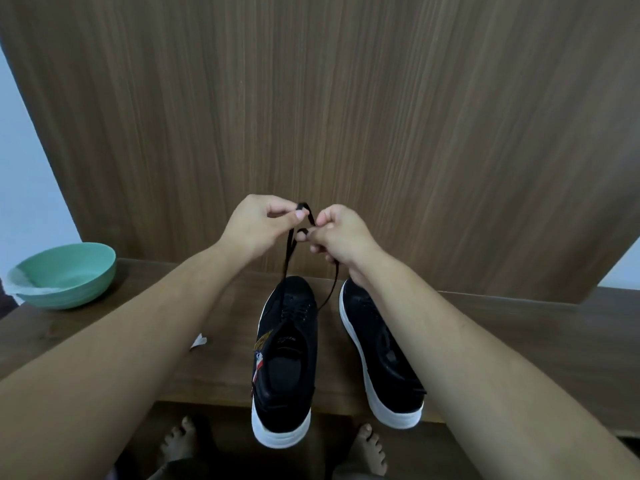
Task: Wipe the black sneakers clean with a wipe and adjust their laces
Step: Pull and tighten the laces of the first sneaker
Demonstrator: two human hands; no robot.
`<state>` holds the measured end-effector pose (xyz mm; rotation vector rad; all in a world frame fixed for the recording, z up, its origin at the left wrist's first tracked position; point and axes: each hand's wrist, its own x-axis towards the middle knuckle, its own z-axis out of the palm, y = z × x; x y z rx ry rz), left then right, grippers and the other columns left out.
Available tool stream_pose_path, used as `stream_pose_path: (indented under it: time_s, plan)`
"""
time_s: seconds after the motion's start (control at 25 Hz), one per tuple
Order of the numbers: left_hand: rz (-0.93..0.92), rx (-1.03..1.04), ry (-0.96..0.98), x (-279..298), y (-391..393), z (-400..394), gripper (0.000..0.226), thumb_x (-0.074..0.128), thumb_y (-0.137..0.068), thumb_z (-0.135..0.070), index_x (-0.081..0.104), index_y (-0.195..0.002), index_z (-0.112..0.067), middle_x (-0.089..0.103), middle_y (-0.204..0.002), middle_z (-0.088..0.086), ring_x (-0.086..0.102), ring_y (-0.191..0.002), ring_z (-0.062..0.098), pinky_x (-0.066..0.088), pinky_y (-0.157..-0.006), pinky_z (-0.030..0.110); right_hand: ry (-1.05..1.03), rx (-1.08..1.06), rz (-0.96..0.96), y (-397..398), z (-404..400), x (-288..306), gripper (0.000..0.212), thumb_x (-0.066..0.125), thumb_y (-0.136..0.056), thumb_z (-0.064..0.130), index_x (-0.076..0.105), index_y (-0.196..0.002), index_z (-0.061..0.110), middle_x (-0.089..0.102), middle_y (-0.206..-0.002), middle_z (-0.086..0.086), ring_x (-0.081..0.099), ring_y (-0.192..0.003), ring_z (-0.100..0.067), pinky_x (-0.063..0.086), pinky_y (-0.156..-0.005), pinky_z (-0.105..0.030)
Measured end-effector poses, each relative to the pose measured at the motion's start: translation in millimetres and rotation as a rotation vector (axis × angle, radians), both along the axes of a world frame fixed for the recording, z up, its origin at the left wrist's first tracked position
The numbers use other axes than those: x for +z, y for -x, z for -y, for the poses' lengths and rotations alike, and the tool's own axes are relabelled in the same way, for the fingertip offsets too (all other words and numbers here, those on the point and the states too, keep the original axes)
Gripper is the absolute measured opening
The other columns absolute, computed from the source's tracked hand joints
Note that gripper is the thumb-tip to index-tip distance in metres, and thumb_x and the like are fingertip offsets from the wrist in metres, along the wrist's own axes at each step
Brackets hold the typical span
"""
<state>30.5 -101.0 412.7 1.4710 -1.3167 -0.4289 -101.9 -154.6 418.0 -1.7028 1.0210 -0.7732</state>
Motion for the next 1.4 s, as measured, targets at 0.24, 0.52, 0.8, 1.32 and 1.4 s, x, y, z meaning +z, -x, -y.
stream_pose_path:
  time_s: [0.24, 0.52, 0.8, 1.32, 1.4]
  plan:
    - [0.266, -0.225, -0.136, 5.7, -10.2, 5.7, 0.023, 0.051, -0.094, -0.017, 0.068, -0.109, -0.02, 0.069, -0.105, -0.007, 0.059, -0.098, -0.007, 0.041, -0.087, 0.006, 0.073, 0.071, -0.012, 1.7, 3.9, 4.1, 0.022, 0.057, -0.089, 0.004, 0.045, -0.081, 0.021, 0.058, -0.077, 0.0, 0.059, -0.066, -0.009, 0.039, -0.049, -0.02]
    - [0.383, -0.12, -0.254, 20.0, -10.1, 3.1, 0.014, 0.059, -0.089, -0.031, 0.07, -0.093, -0.022, 0.068, -0.072, 0.001, 0.064, -0.059, 0.007, 0.047, -0.063, 0.021, 0.327, 0.053, -0.184, 12.3, 2.3, 12.5, 0.034, 0.073, -0.076, -0.001, 0.048, -0.077, 0.022, 0.062, -0.07, 0.001, 0.064, -0.072, -0.016, 0.055, -0.065, -0.033]
    - [0.274, -0.112, -0.25, 23.5, 4.3, -8.6, 0.016, 0.065, -0.086, -0.024, 0.069, -0.081, -0.008, 0.051, -0.046, -0.013, 0.043, -0.035, 0.0, 0.031, -0.039, 0.007, 0.746, -0.062, -0.395, 11.5, -7.3, 17.1, 0.022, 0.066, -0.085, 0.011, 0.068, -0.105, 0.02, 0.073, -0.095, 0.004, 0.067, -0.091, -0.009, 0.051, -0.08, -0.023]
    - [0.407, 0.012, -0.137, 25.2, 7.4, -13.1, 0.018, 0.059, -0.089, -0.03, 0.07, -0.082, -0.017, 0.067, -0.082, -0.004, 0.059, -0.081, 0.012, 0.044, -0.067, 0.022, -0.148, 0.138, -0.199, 22.2, -15.1, 35.8, 0.024, 0.06, -0.079, 0.038, 0.068, -0.09, 0.018, 0.07, -0.095, 0.001, 0.063, -0.094, -0.013, 0.046, -0.082, -0.038]
    - [0.38, -0.013, -0.135, 26.3, 9.2, -14.3, 0.017, 0.058, -0.089, -0.025, 0.069, -0.078, -0.017, 0.067, -0.08, -0.003, 0.058, -0.078, 0.012, 0.044, -0.064, 0.021, -0.07, 0.145, -0.298, 24.3, -14.7, 40.9, 0.037, 0.07, -0.074, 0.046, 0.066, -0.095, 0.017, 0.068, -0.098, 0.001, 0.062, -0.089, -0.01, 0.048, -0.078, -0.034]
